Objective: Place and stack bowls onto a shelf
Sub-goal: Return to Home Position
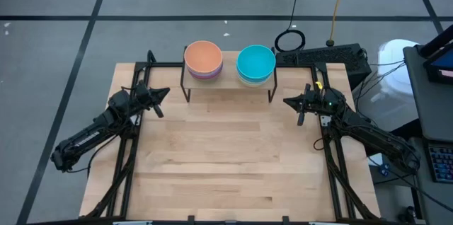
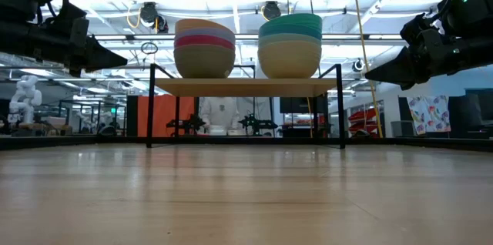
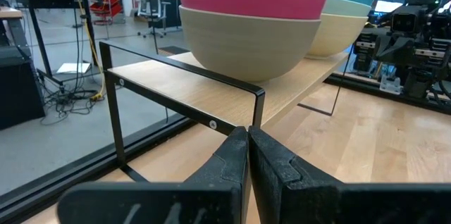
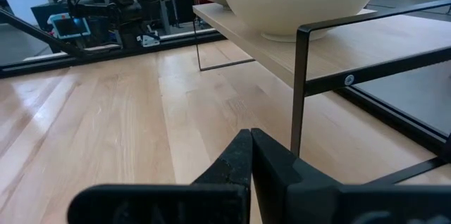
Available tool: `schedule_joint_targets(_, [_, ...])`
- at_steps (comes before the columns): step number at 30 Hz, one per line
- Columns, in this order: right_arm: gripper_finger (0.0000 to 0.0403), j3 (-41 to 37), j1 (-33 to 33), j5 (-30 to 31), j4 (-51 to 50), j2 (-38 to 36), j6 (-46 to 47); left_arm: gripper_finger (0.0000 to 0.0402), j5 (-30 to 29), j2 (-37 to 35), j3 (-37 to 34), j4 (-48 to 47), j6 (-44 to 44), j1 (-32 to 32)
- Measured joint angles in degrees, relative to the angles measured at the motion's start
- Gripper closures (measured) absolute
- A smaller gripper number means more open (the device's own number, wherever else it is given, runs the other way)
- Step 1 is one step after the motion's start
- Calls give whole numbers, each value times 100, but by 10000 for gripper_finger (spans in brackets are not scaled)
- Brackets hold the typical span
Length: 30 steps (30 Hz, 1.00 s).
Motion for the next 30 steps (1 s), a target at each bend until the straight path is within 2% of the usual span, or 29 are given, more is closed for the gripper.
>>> schedule_joint_targets(30, [403, 0, 0, 0, 2, 0, 2, 382, 0, 0, 0, 0, 0, 0])
